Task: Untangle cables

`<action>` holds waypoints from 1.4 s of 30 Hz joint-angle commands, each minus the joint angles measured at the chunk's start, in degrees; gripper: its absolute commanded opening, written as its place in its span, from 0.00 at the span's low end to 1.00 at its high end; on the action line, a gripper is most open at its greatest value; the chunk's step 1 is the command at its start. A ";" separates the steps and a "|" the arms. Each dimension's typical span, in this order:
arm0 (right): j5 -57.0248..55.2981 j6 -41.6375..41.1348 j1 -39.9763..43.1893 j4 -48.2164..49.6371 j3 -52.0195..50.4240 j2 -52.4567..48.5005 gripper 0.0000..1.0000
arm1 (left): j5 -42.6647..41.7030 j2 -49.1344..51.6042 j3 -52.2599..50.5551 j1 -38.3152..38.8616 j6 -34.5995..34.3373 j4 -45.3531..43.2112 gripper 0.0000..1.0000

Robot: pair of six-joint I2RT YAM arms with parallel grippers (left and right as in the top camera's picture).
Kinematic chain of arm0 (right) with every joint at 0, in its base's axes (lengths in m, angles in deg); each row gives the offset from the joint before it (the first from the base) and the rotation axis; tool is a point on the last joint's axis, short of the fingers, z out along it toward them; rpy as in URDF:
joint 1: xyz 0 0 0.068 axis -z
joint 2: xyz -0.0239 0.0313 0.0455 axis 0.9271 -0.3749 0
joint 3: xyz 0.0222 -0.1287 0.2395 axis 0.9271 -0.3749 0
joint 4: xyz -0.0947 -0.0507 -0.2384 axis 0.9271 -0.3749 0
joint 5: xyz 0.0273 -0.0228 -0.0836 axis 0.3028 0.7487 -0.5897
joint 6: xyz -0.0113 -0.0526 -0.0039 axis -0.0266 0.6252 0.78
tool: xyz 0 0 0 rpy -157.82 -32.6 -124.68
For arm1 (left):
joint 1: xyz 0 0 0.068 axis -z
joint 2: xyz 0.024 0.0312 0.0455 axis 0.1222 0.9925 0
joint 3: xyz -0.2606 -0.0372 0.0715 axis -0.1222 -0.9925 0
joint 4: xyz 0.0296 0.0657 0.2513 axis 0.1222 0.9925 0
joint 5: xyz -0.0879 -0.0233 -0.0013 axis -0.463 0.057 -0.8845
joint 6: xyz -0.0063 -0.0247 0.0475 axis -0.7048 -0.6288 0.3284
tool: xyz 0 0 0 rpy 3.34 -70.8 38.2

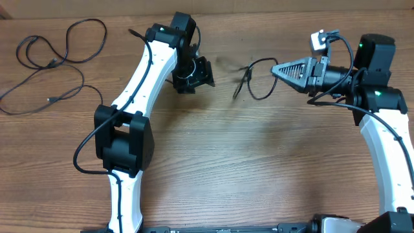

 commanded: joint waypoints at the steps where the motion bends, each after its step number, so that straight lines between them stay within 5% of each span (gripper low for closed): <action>1: 2.67 0.48 -1.14 -1.55 0.72 1.09 0.04 | -8.04 0.15 0.11 0.33 5.44 -0.61 0.77; 4: 1.42 0.46 -2.08 -1.53 0.72 1.09 0.04 | -8.92 0.15 0.11 0.33 5.42 -0.42 0.86; 18: -3.45 0.66 -10.56 -1.55 0.72 1.09 0.04 | -23.52 0.15 0.11 0.31 9.84 -2.45 0.89; 27: -12.70 1.95 -10.56 -0.50 0.72 1.09 0.04 | -26.69 0.17 0.11 1.53 21.14 8.15 0.73; 42: -12.74 1.11 -10.56 9.16 0.72 1.09 0.04 | -23.69 0.17 0.09 4.98 22.62 12.33 0.64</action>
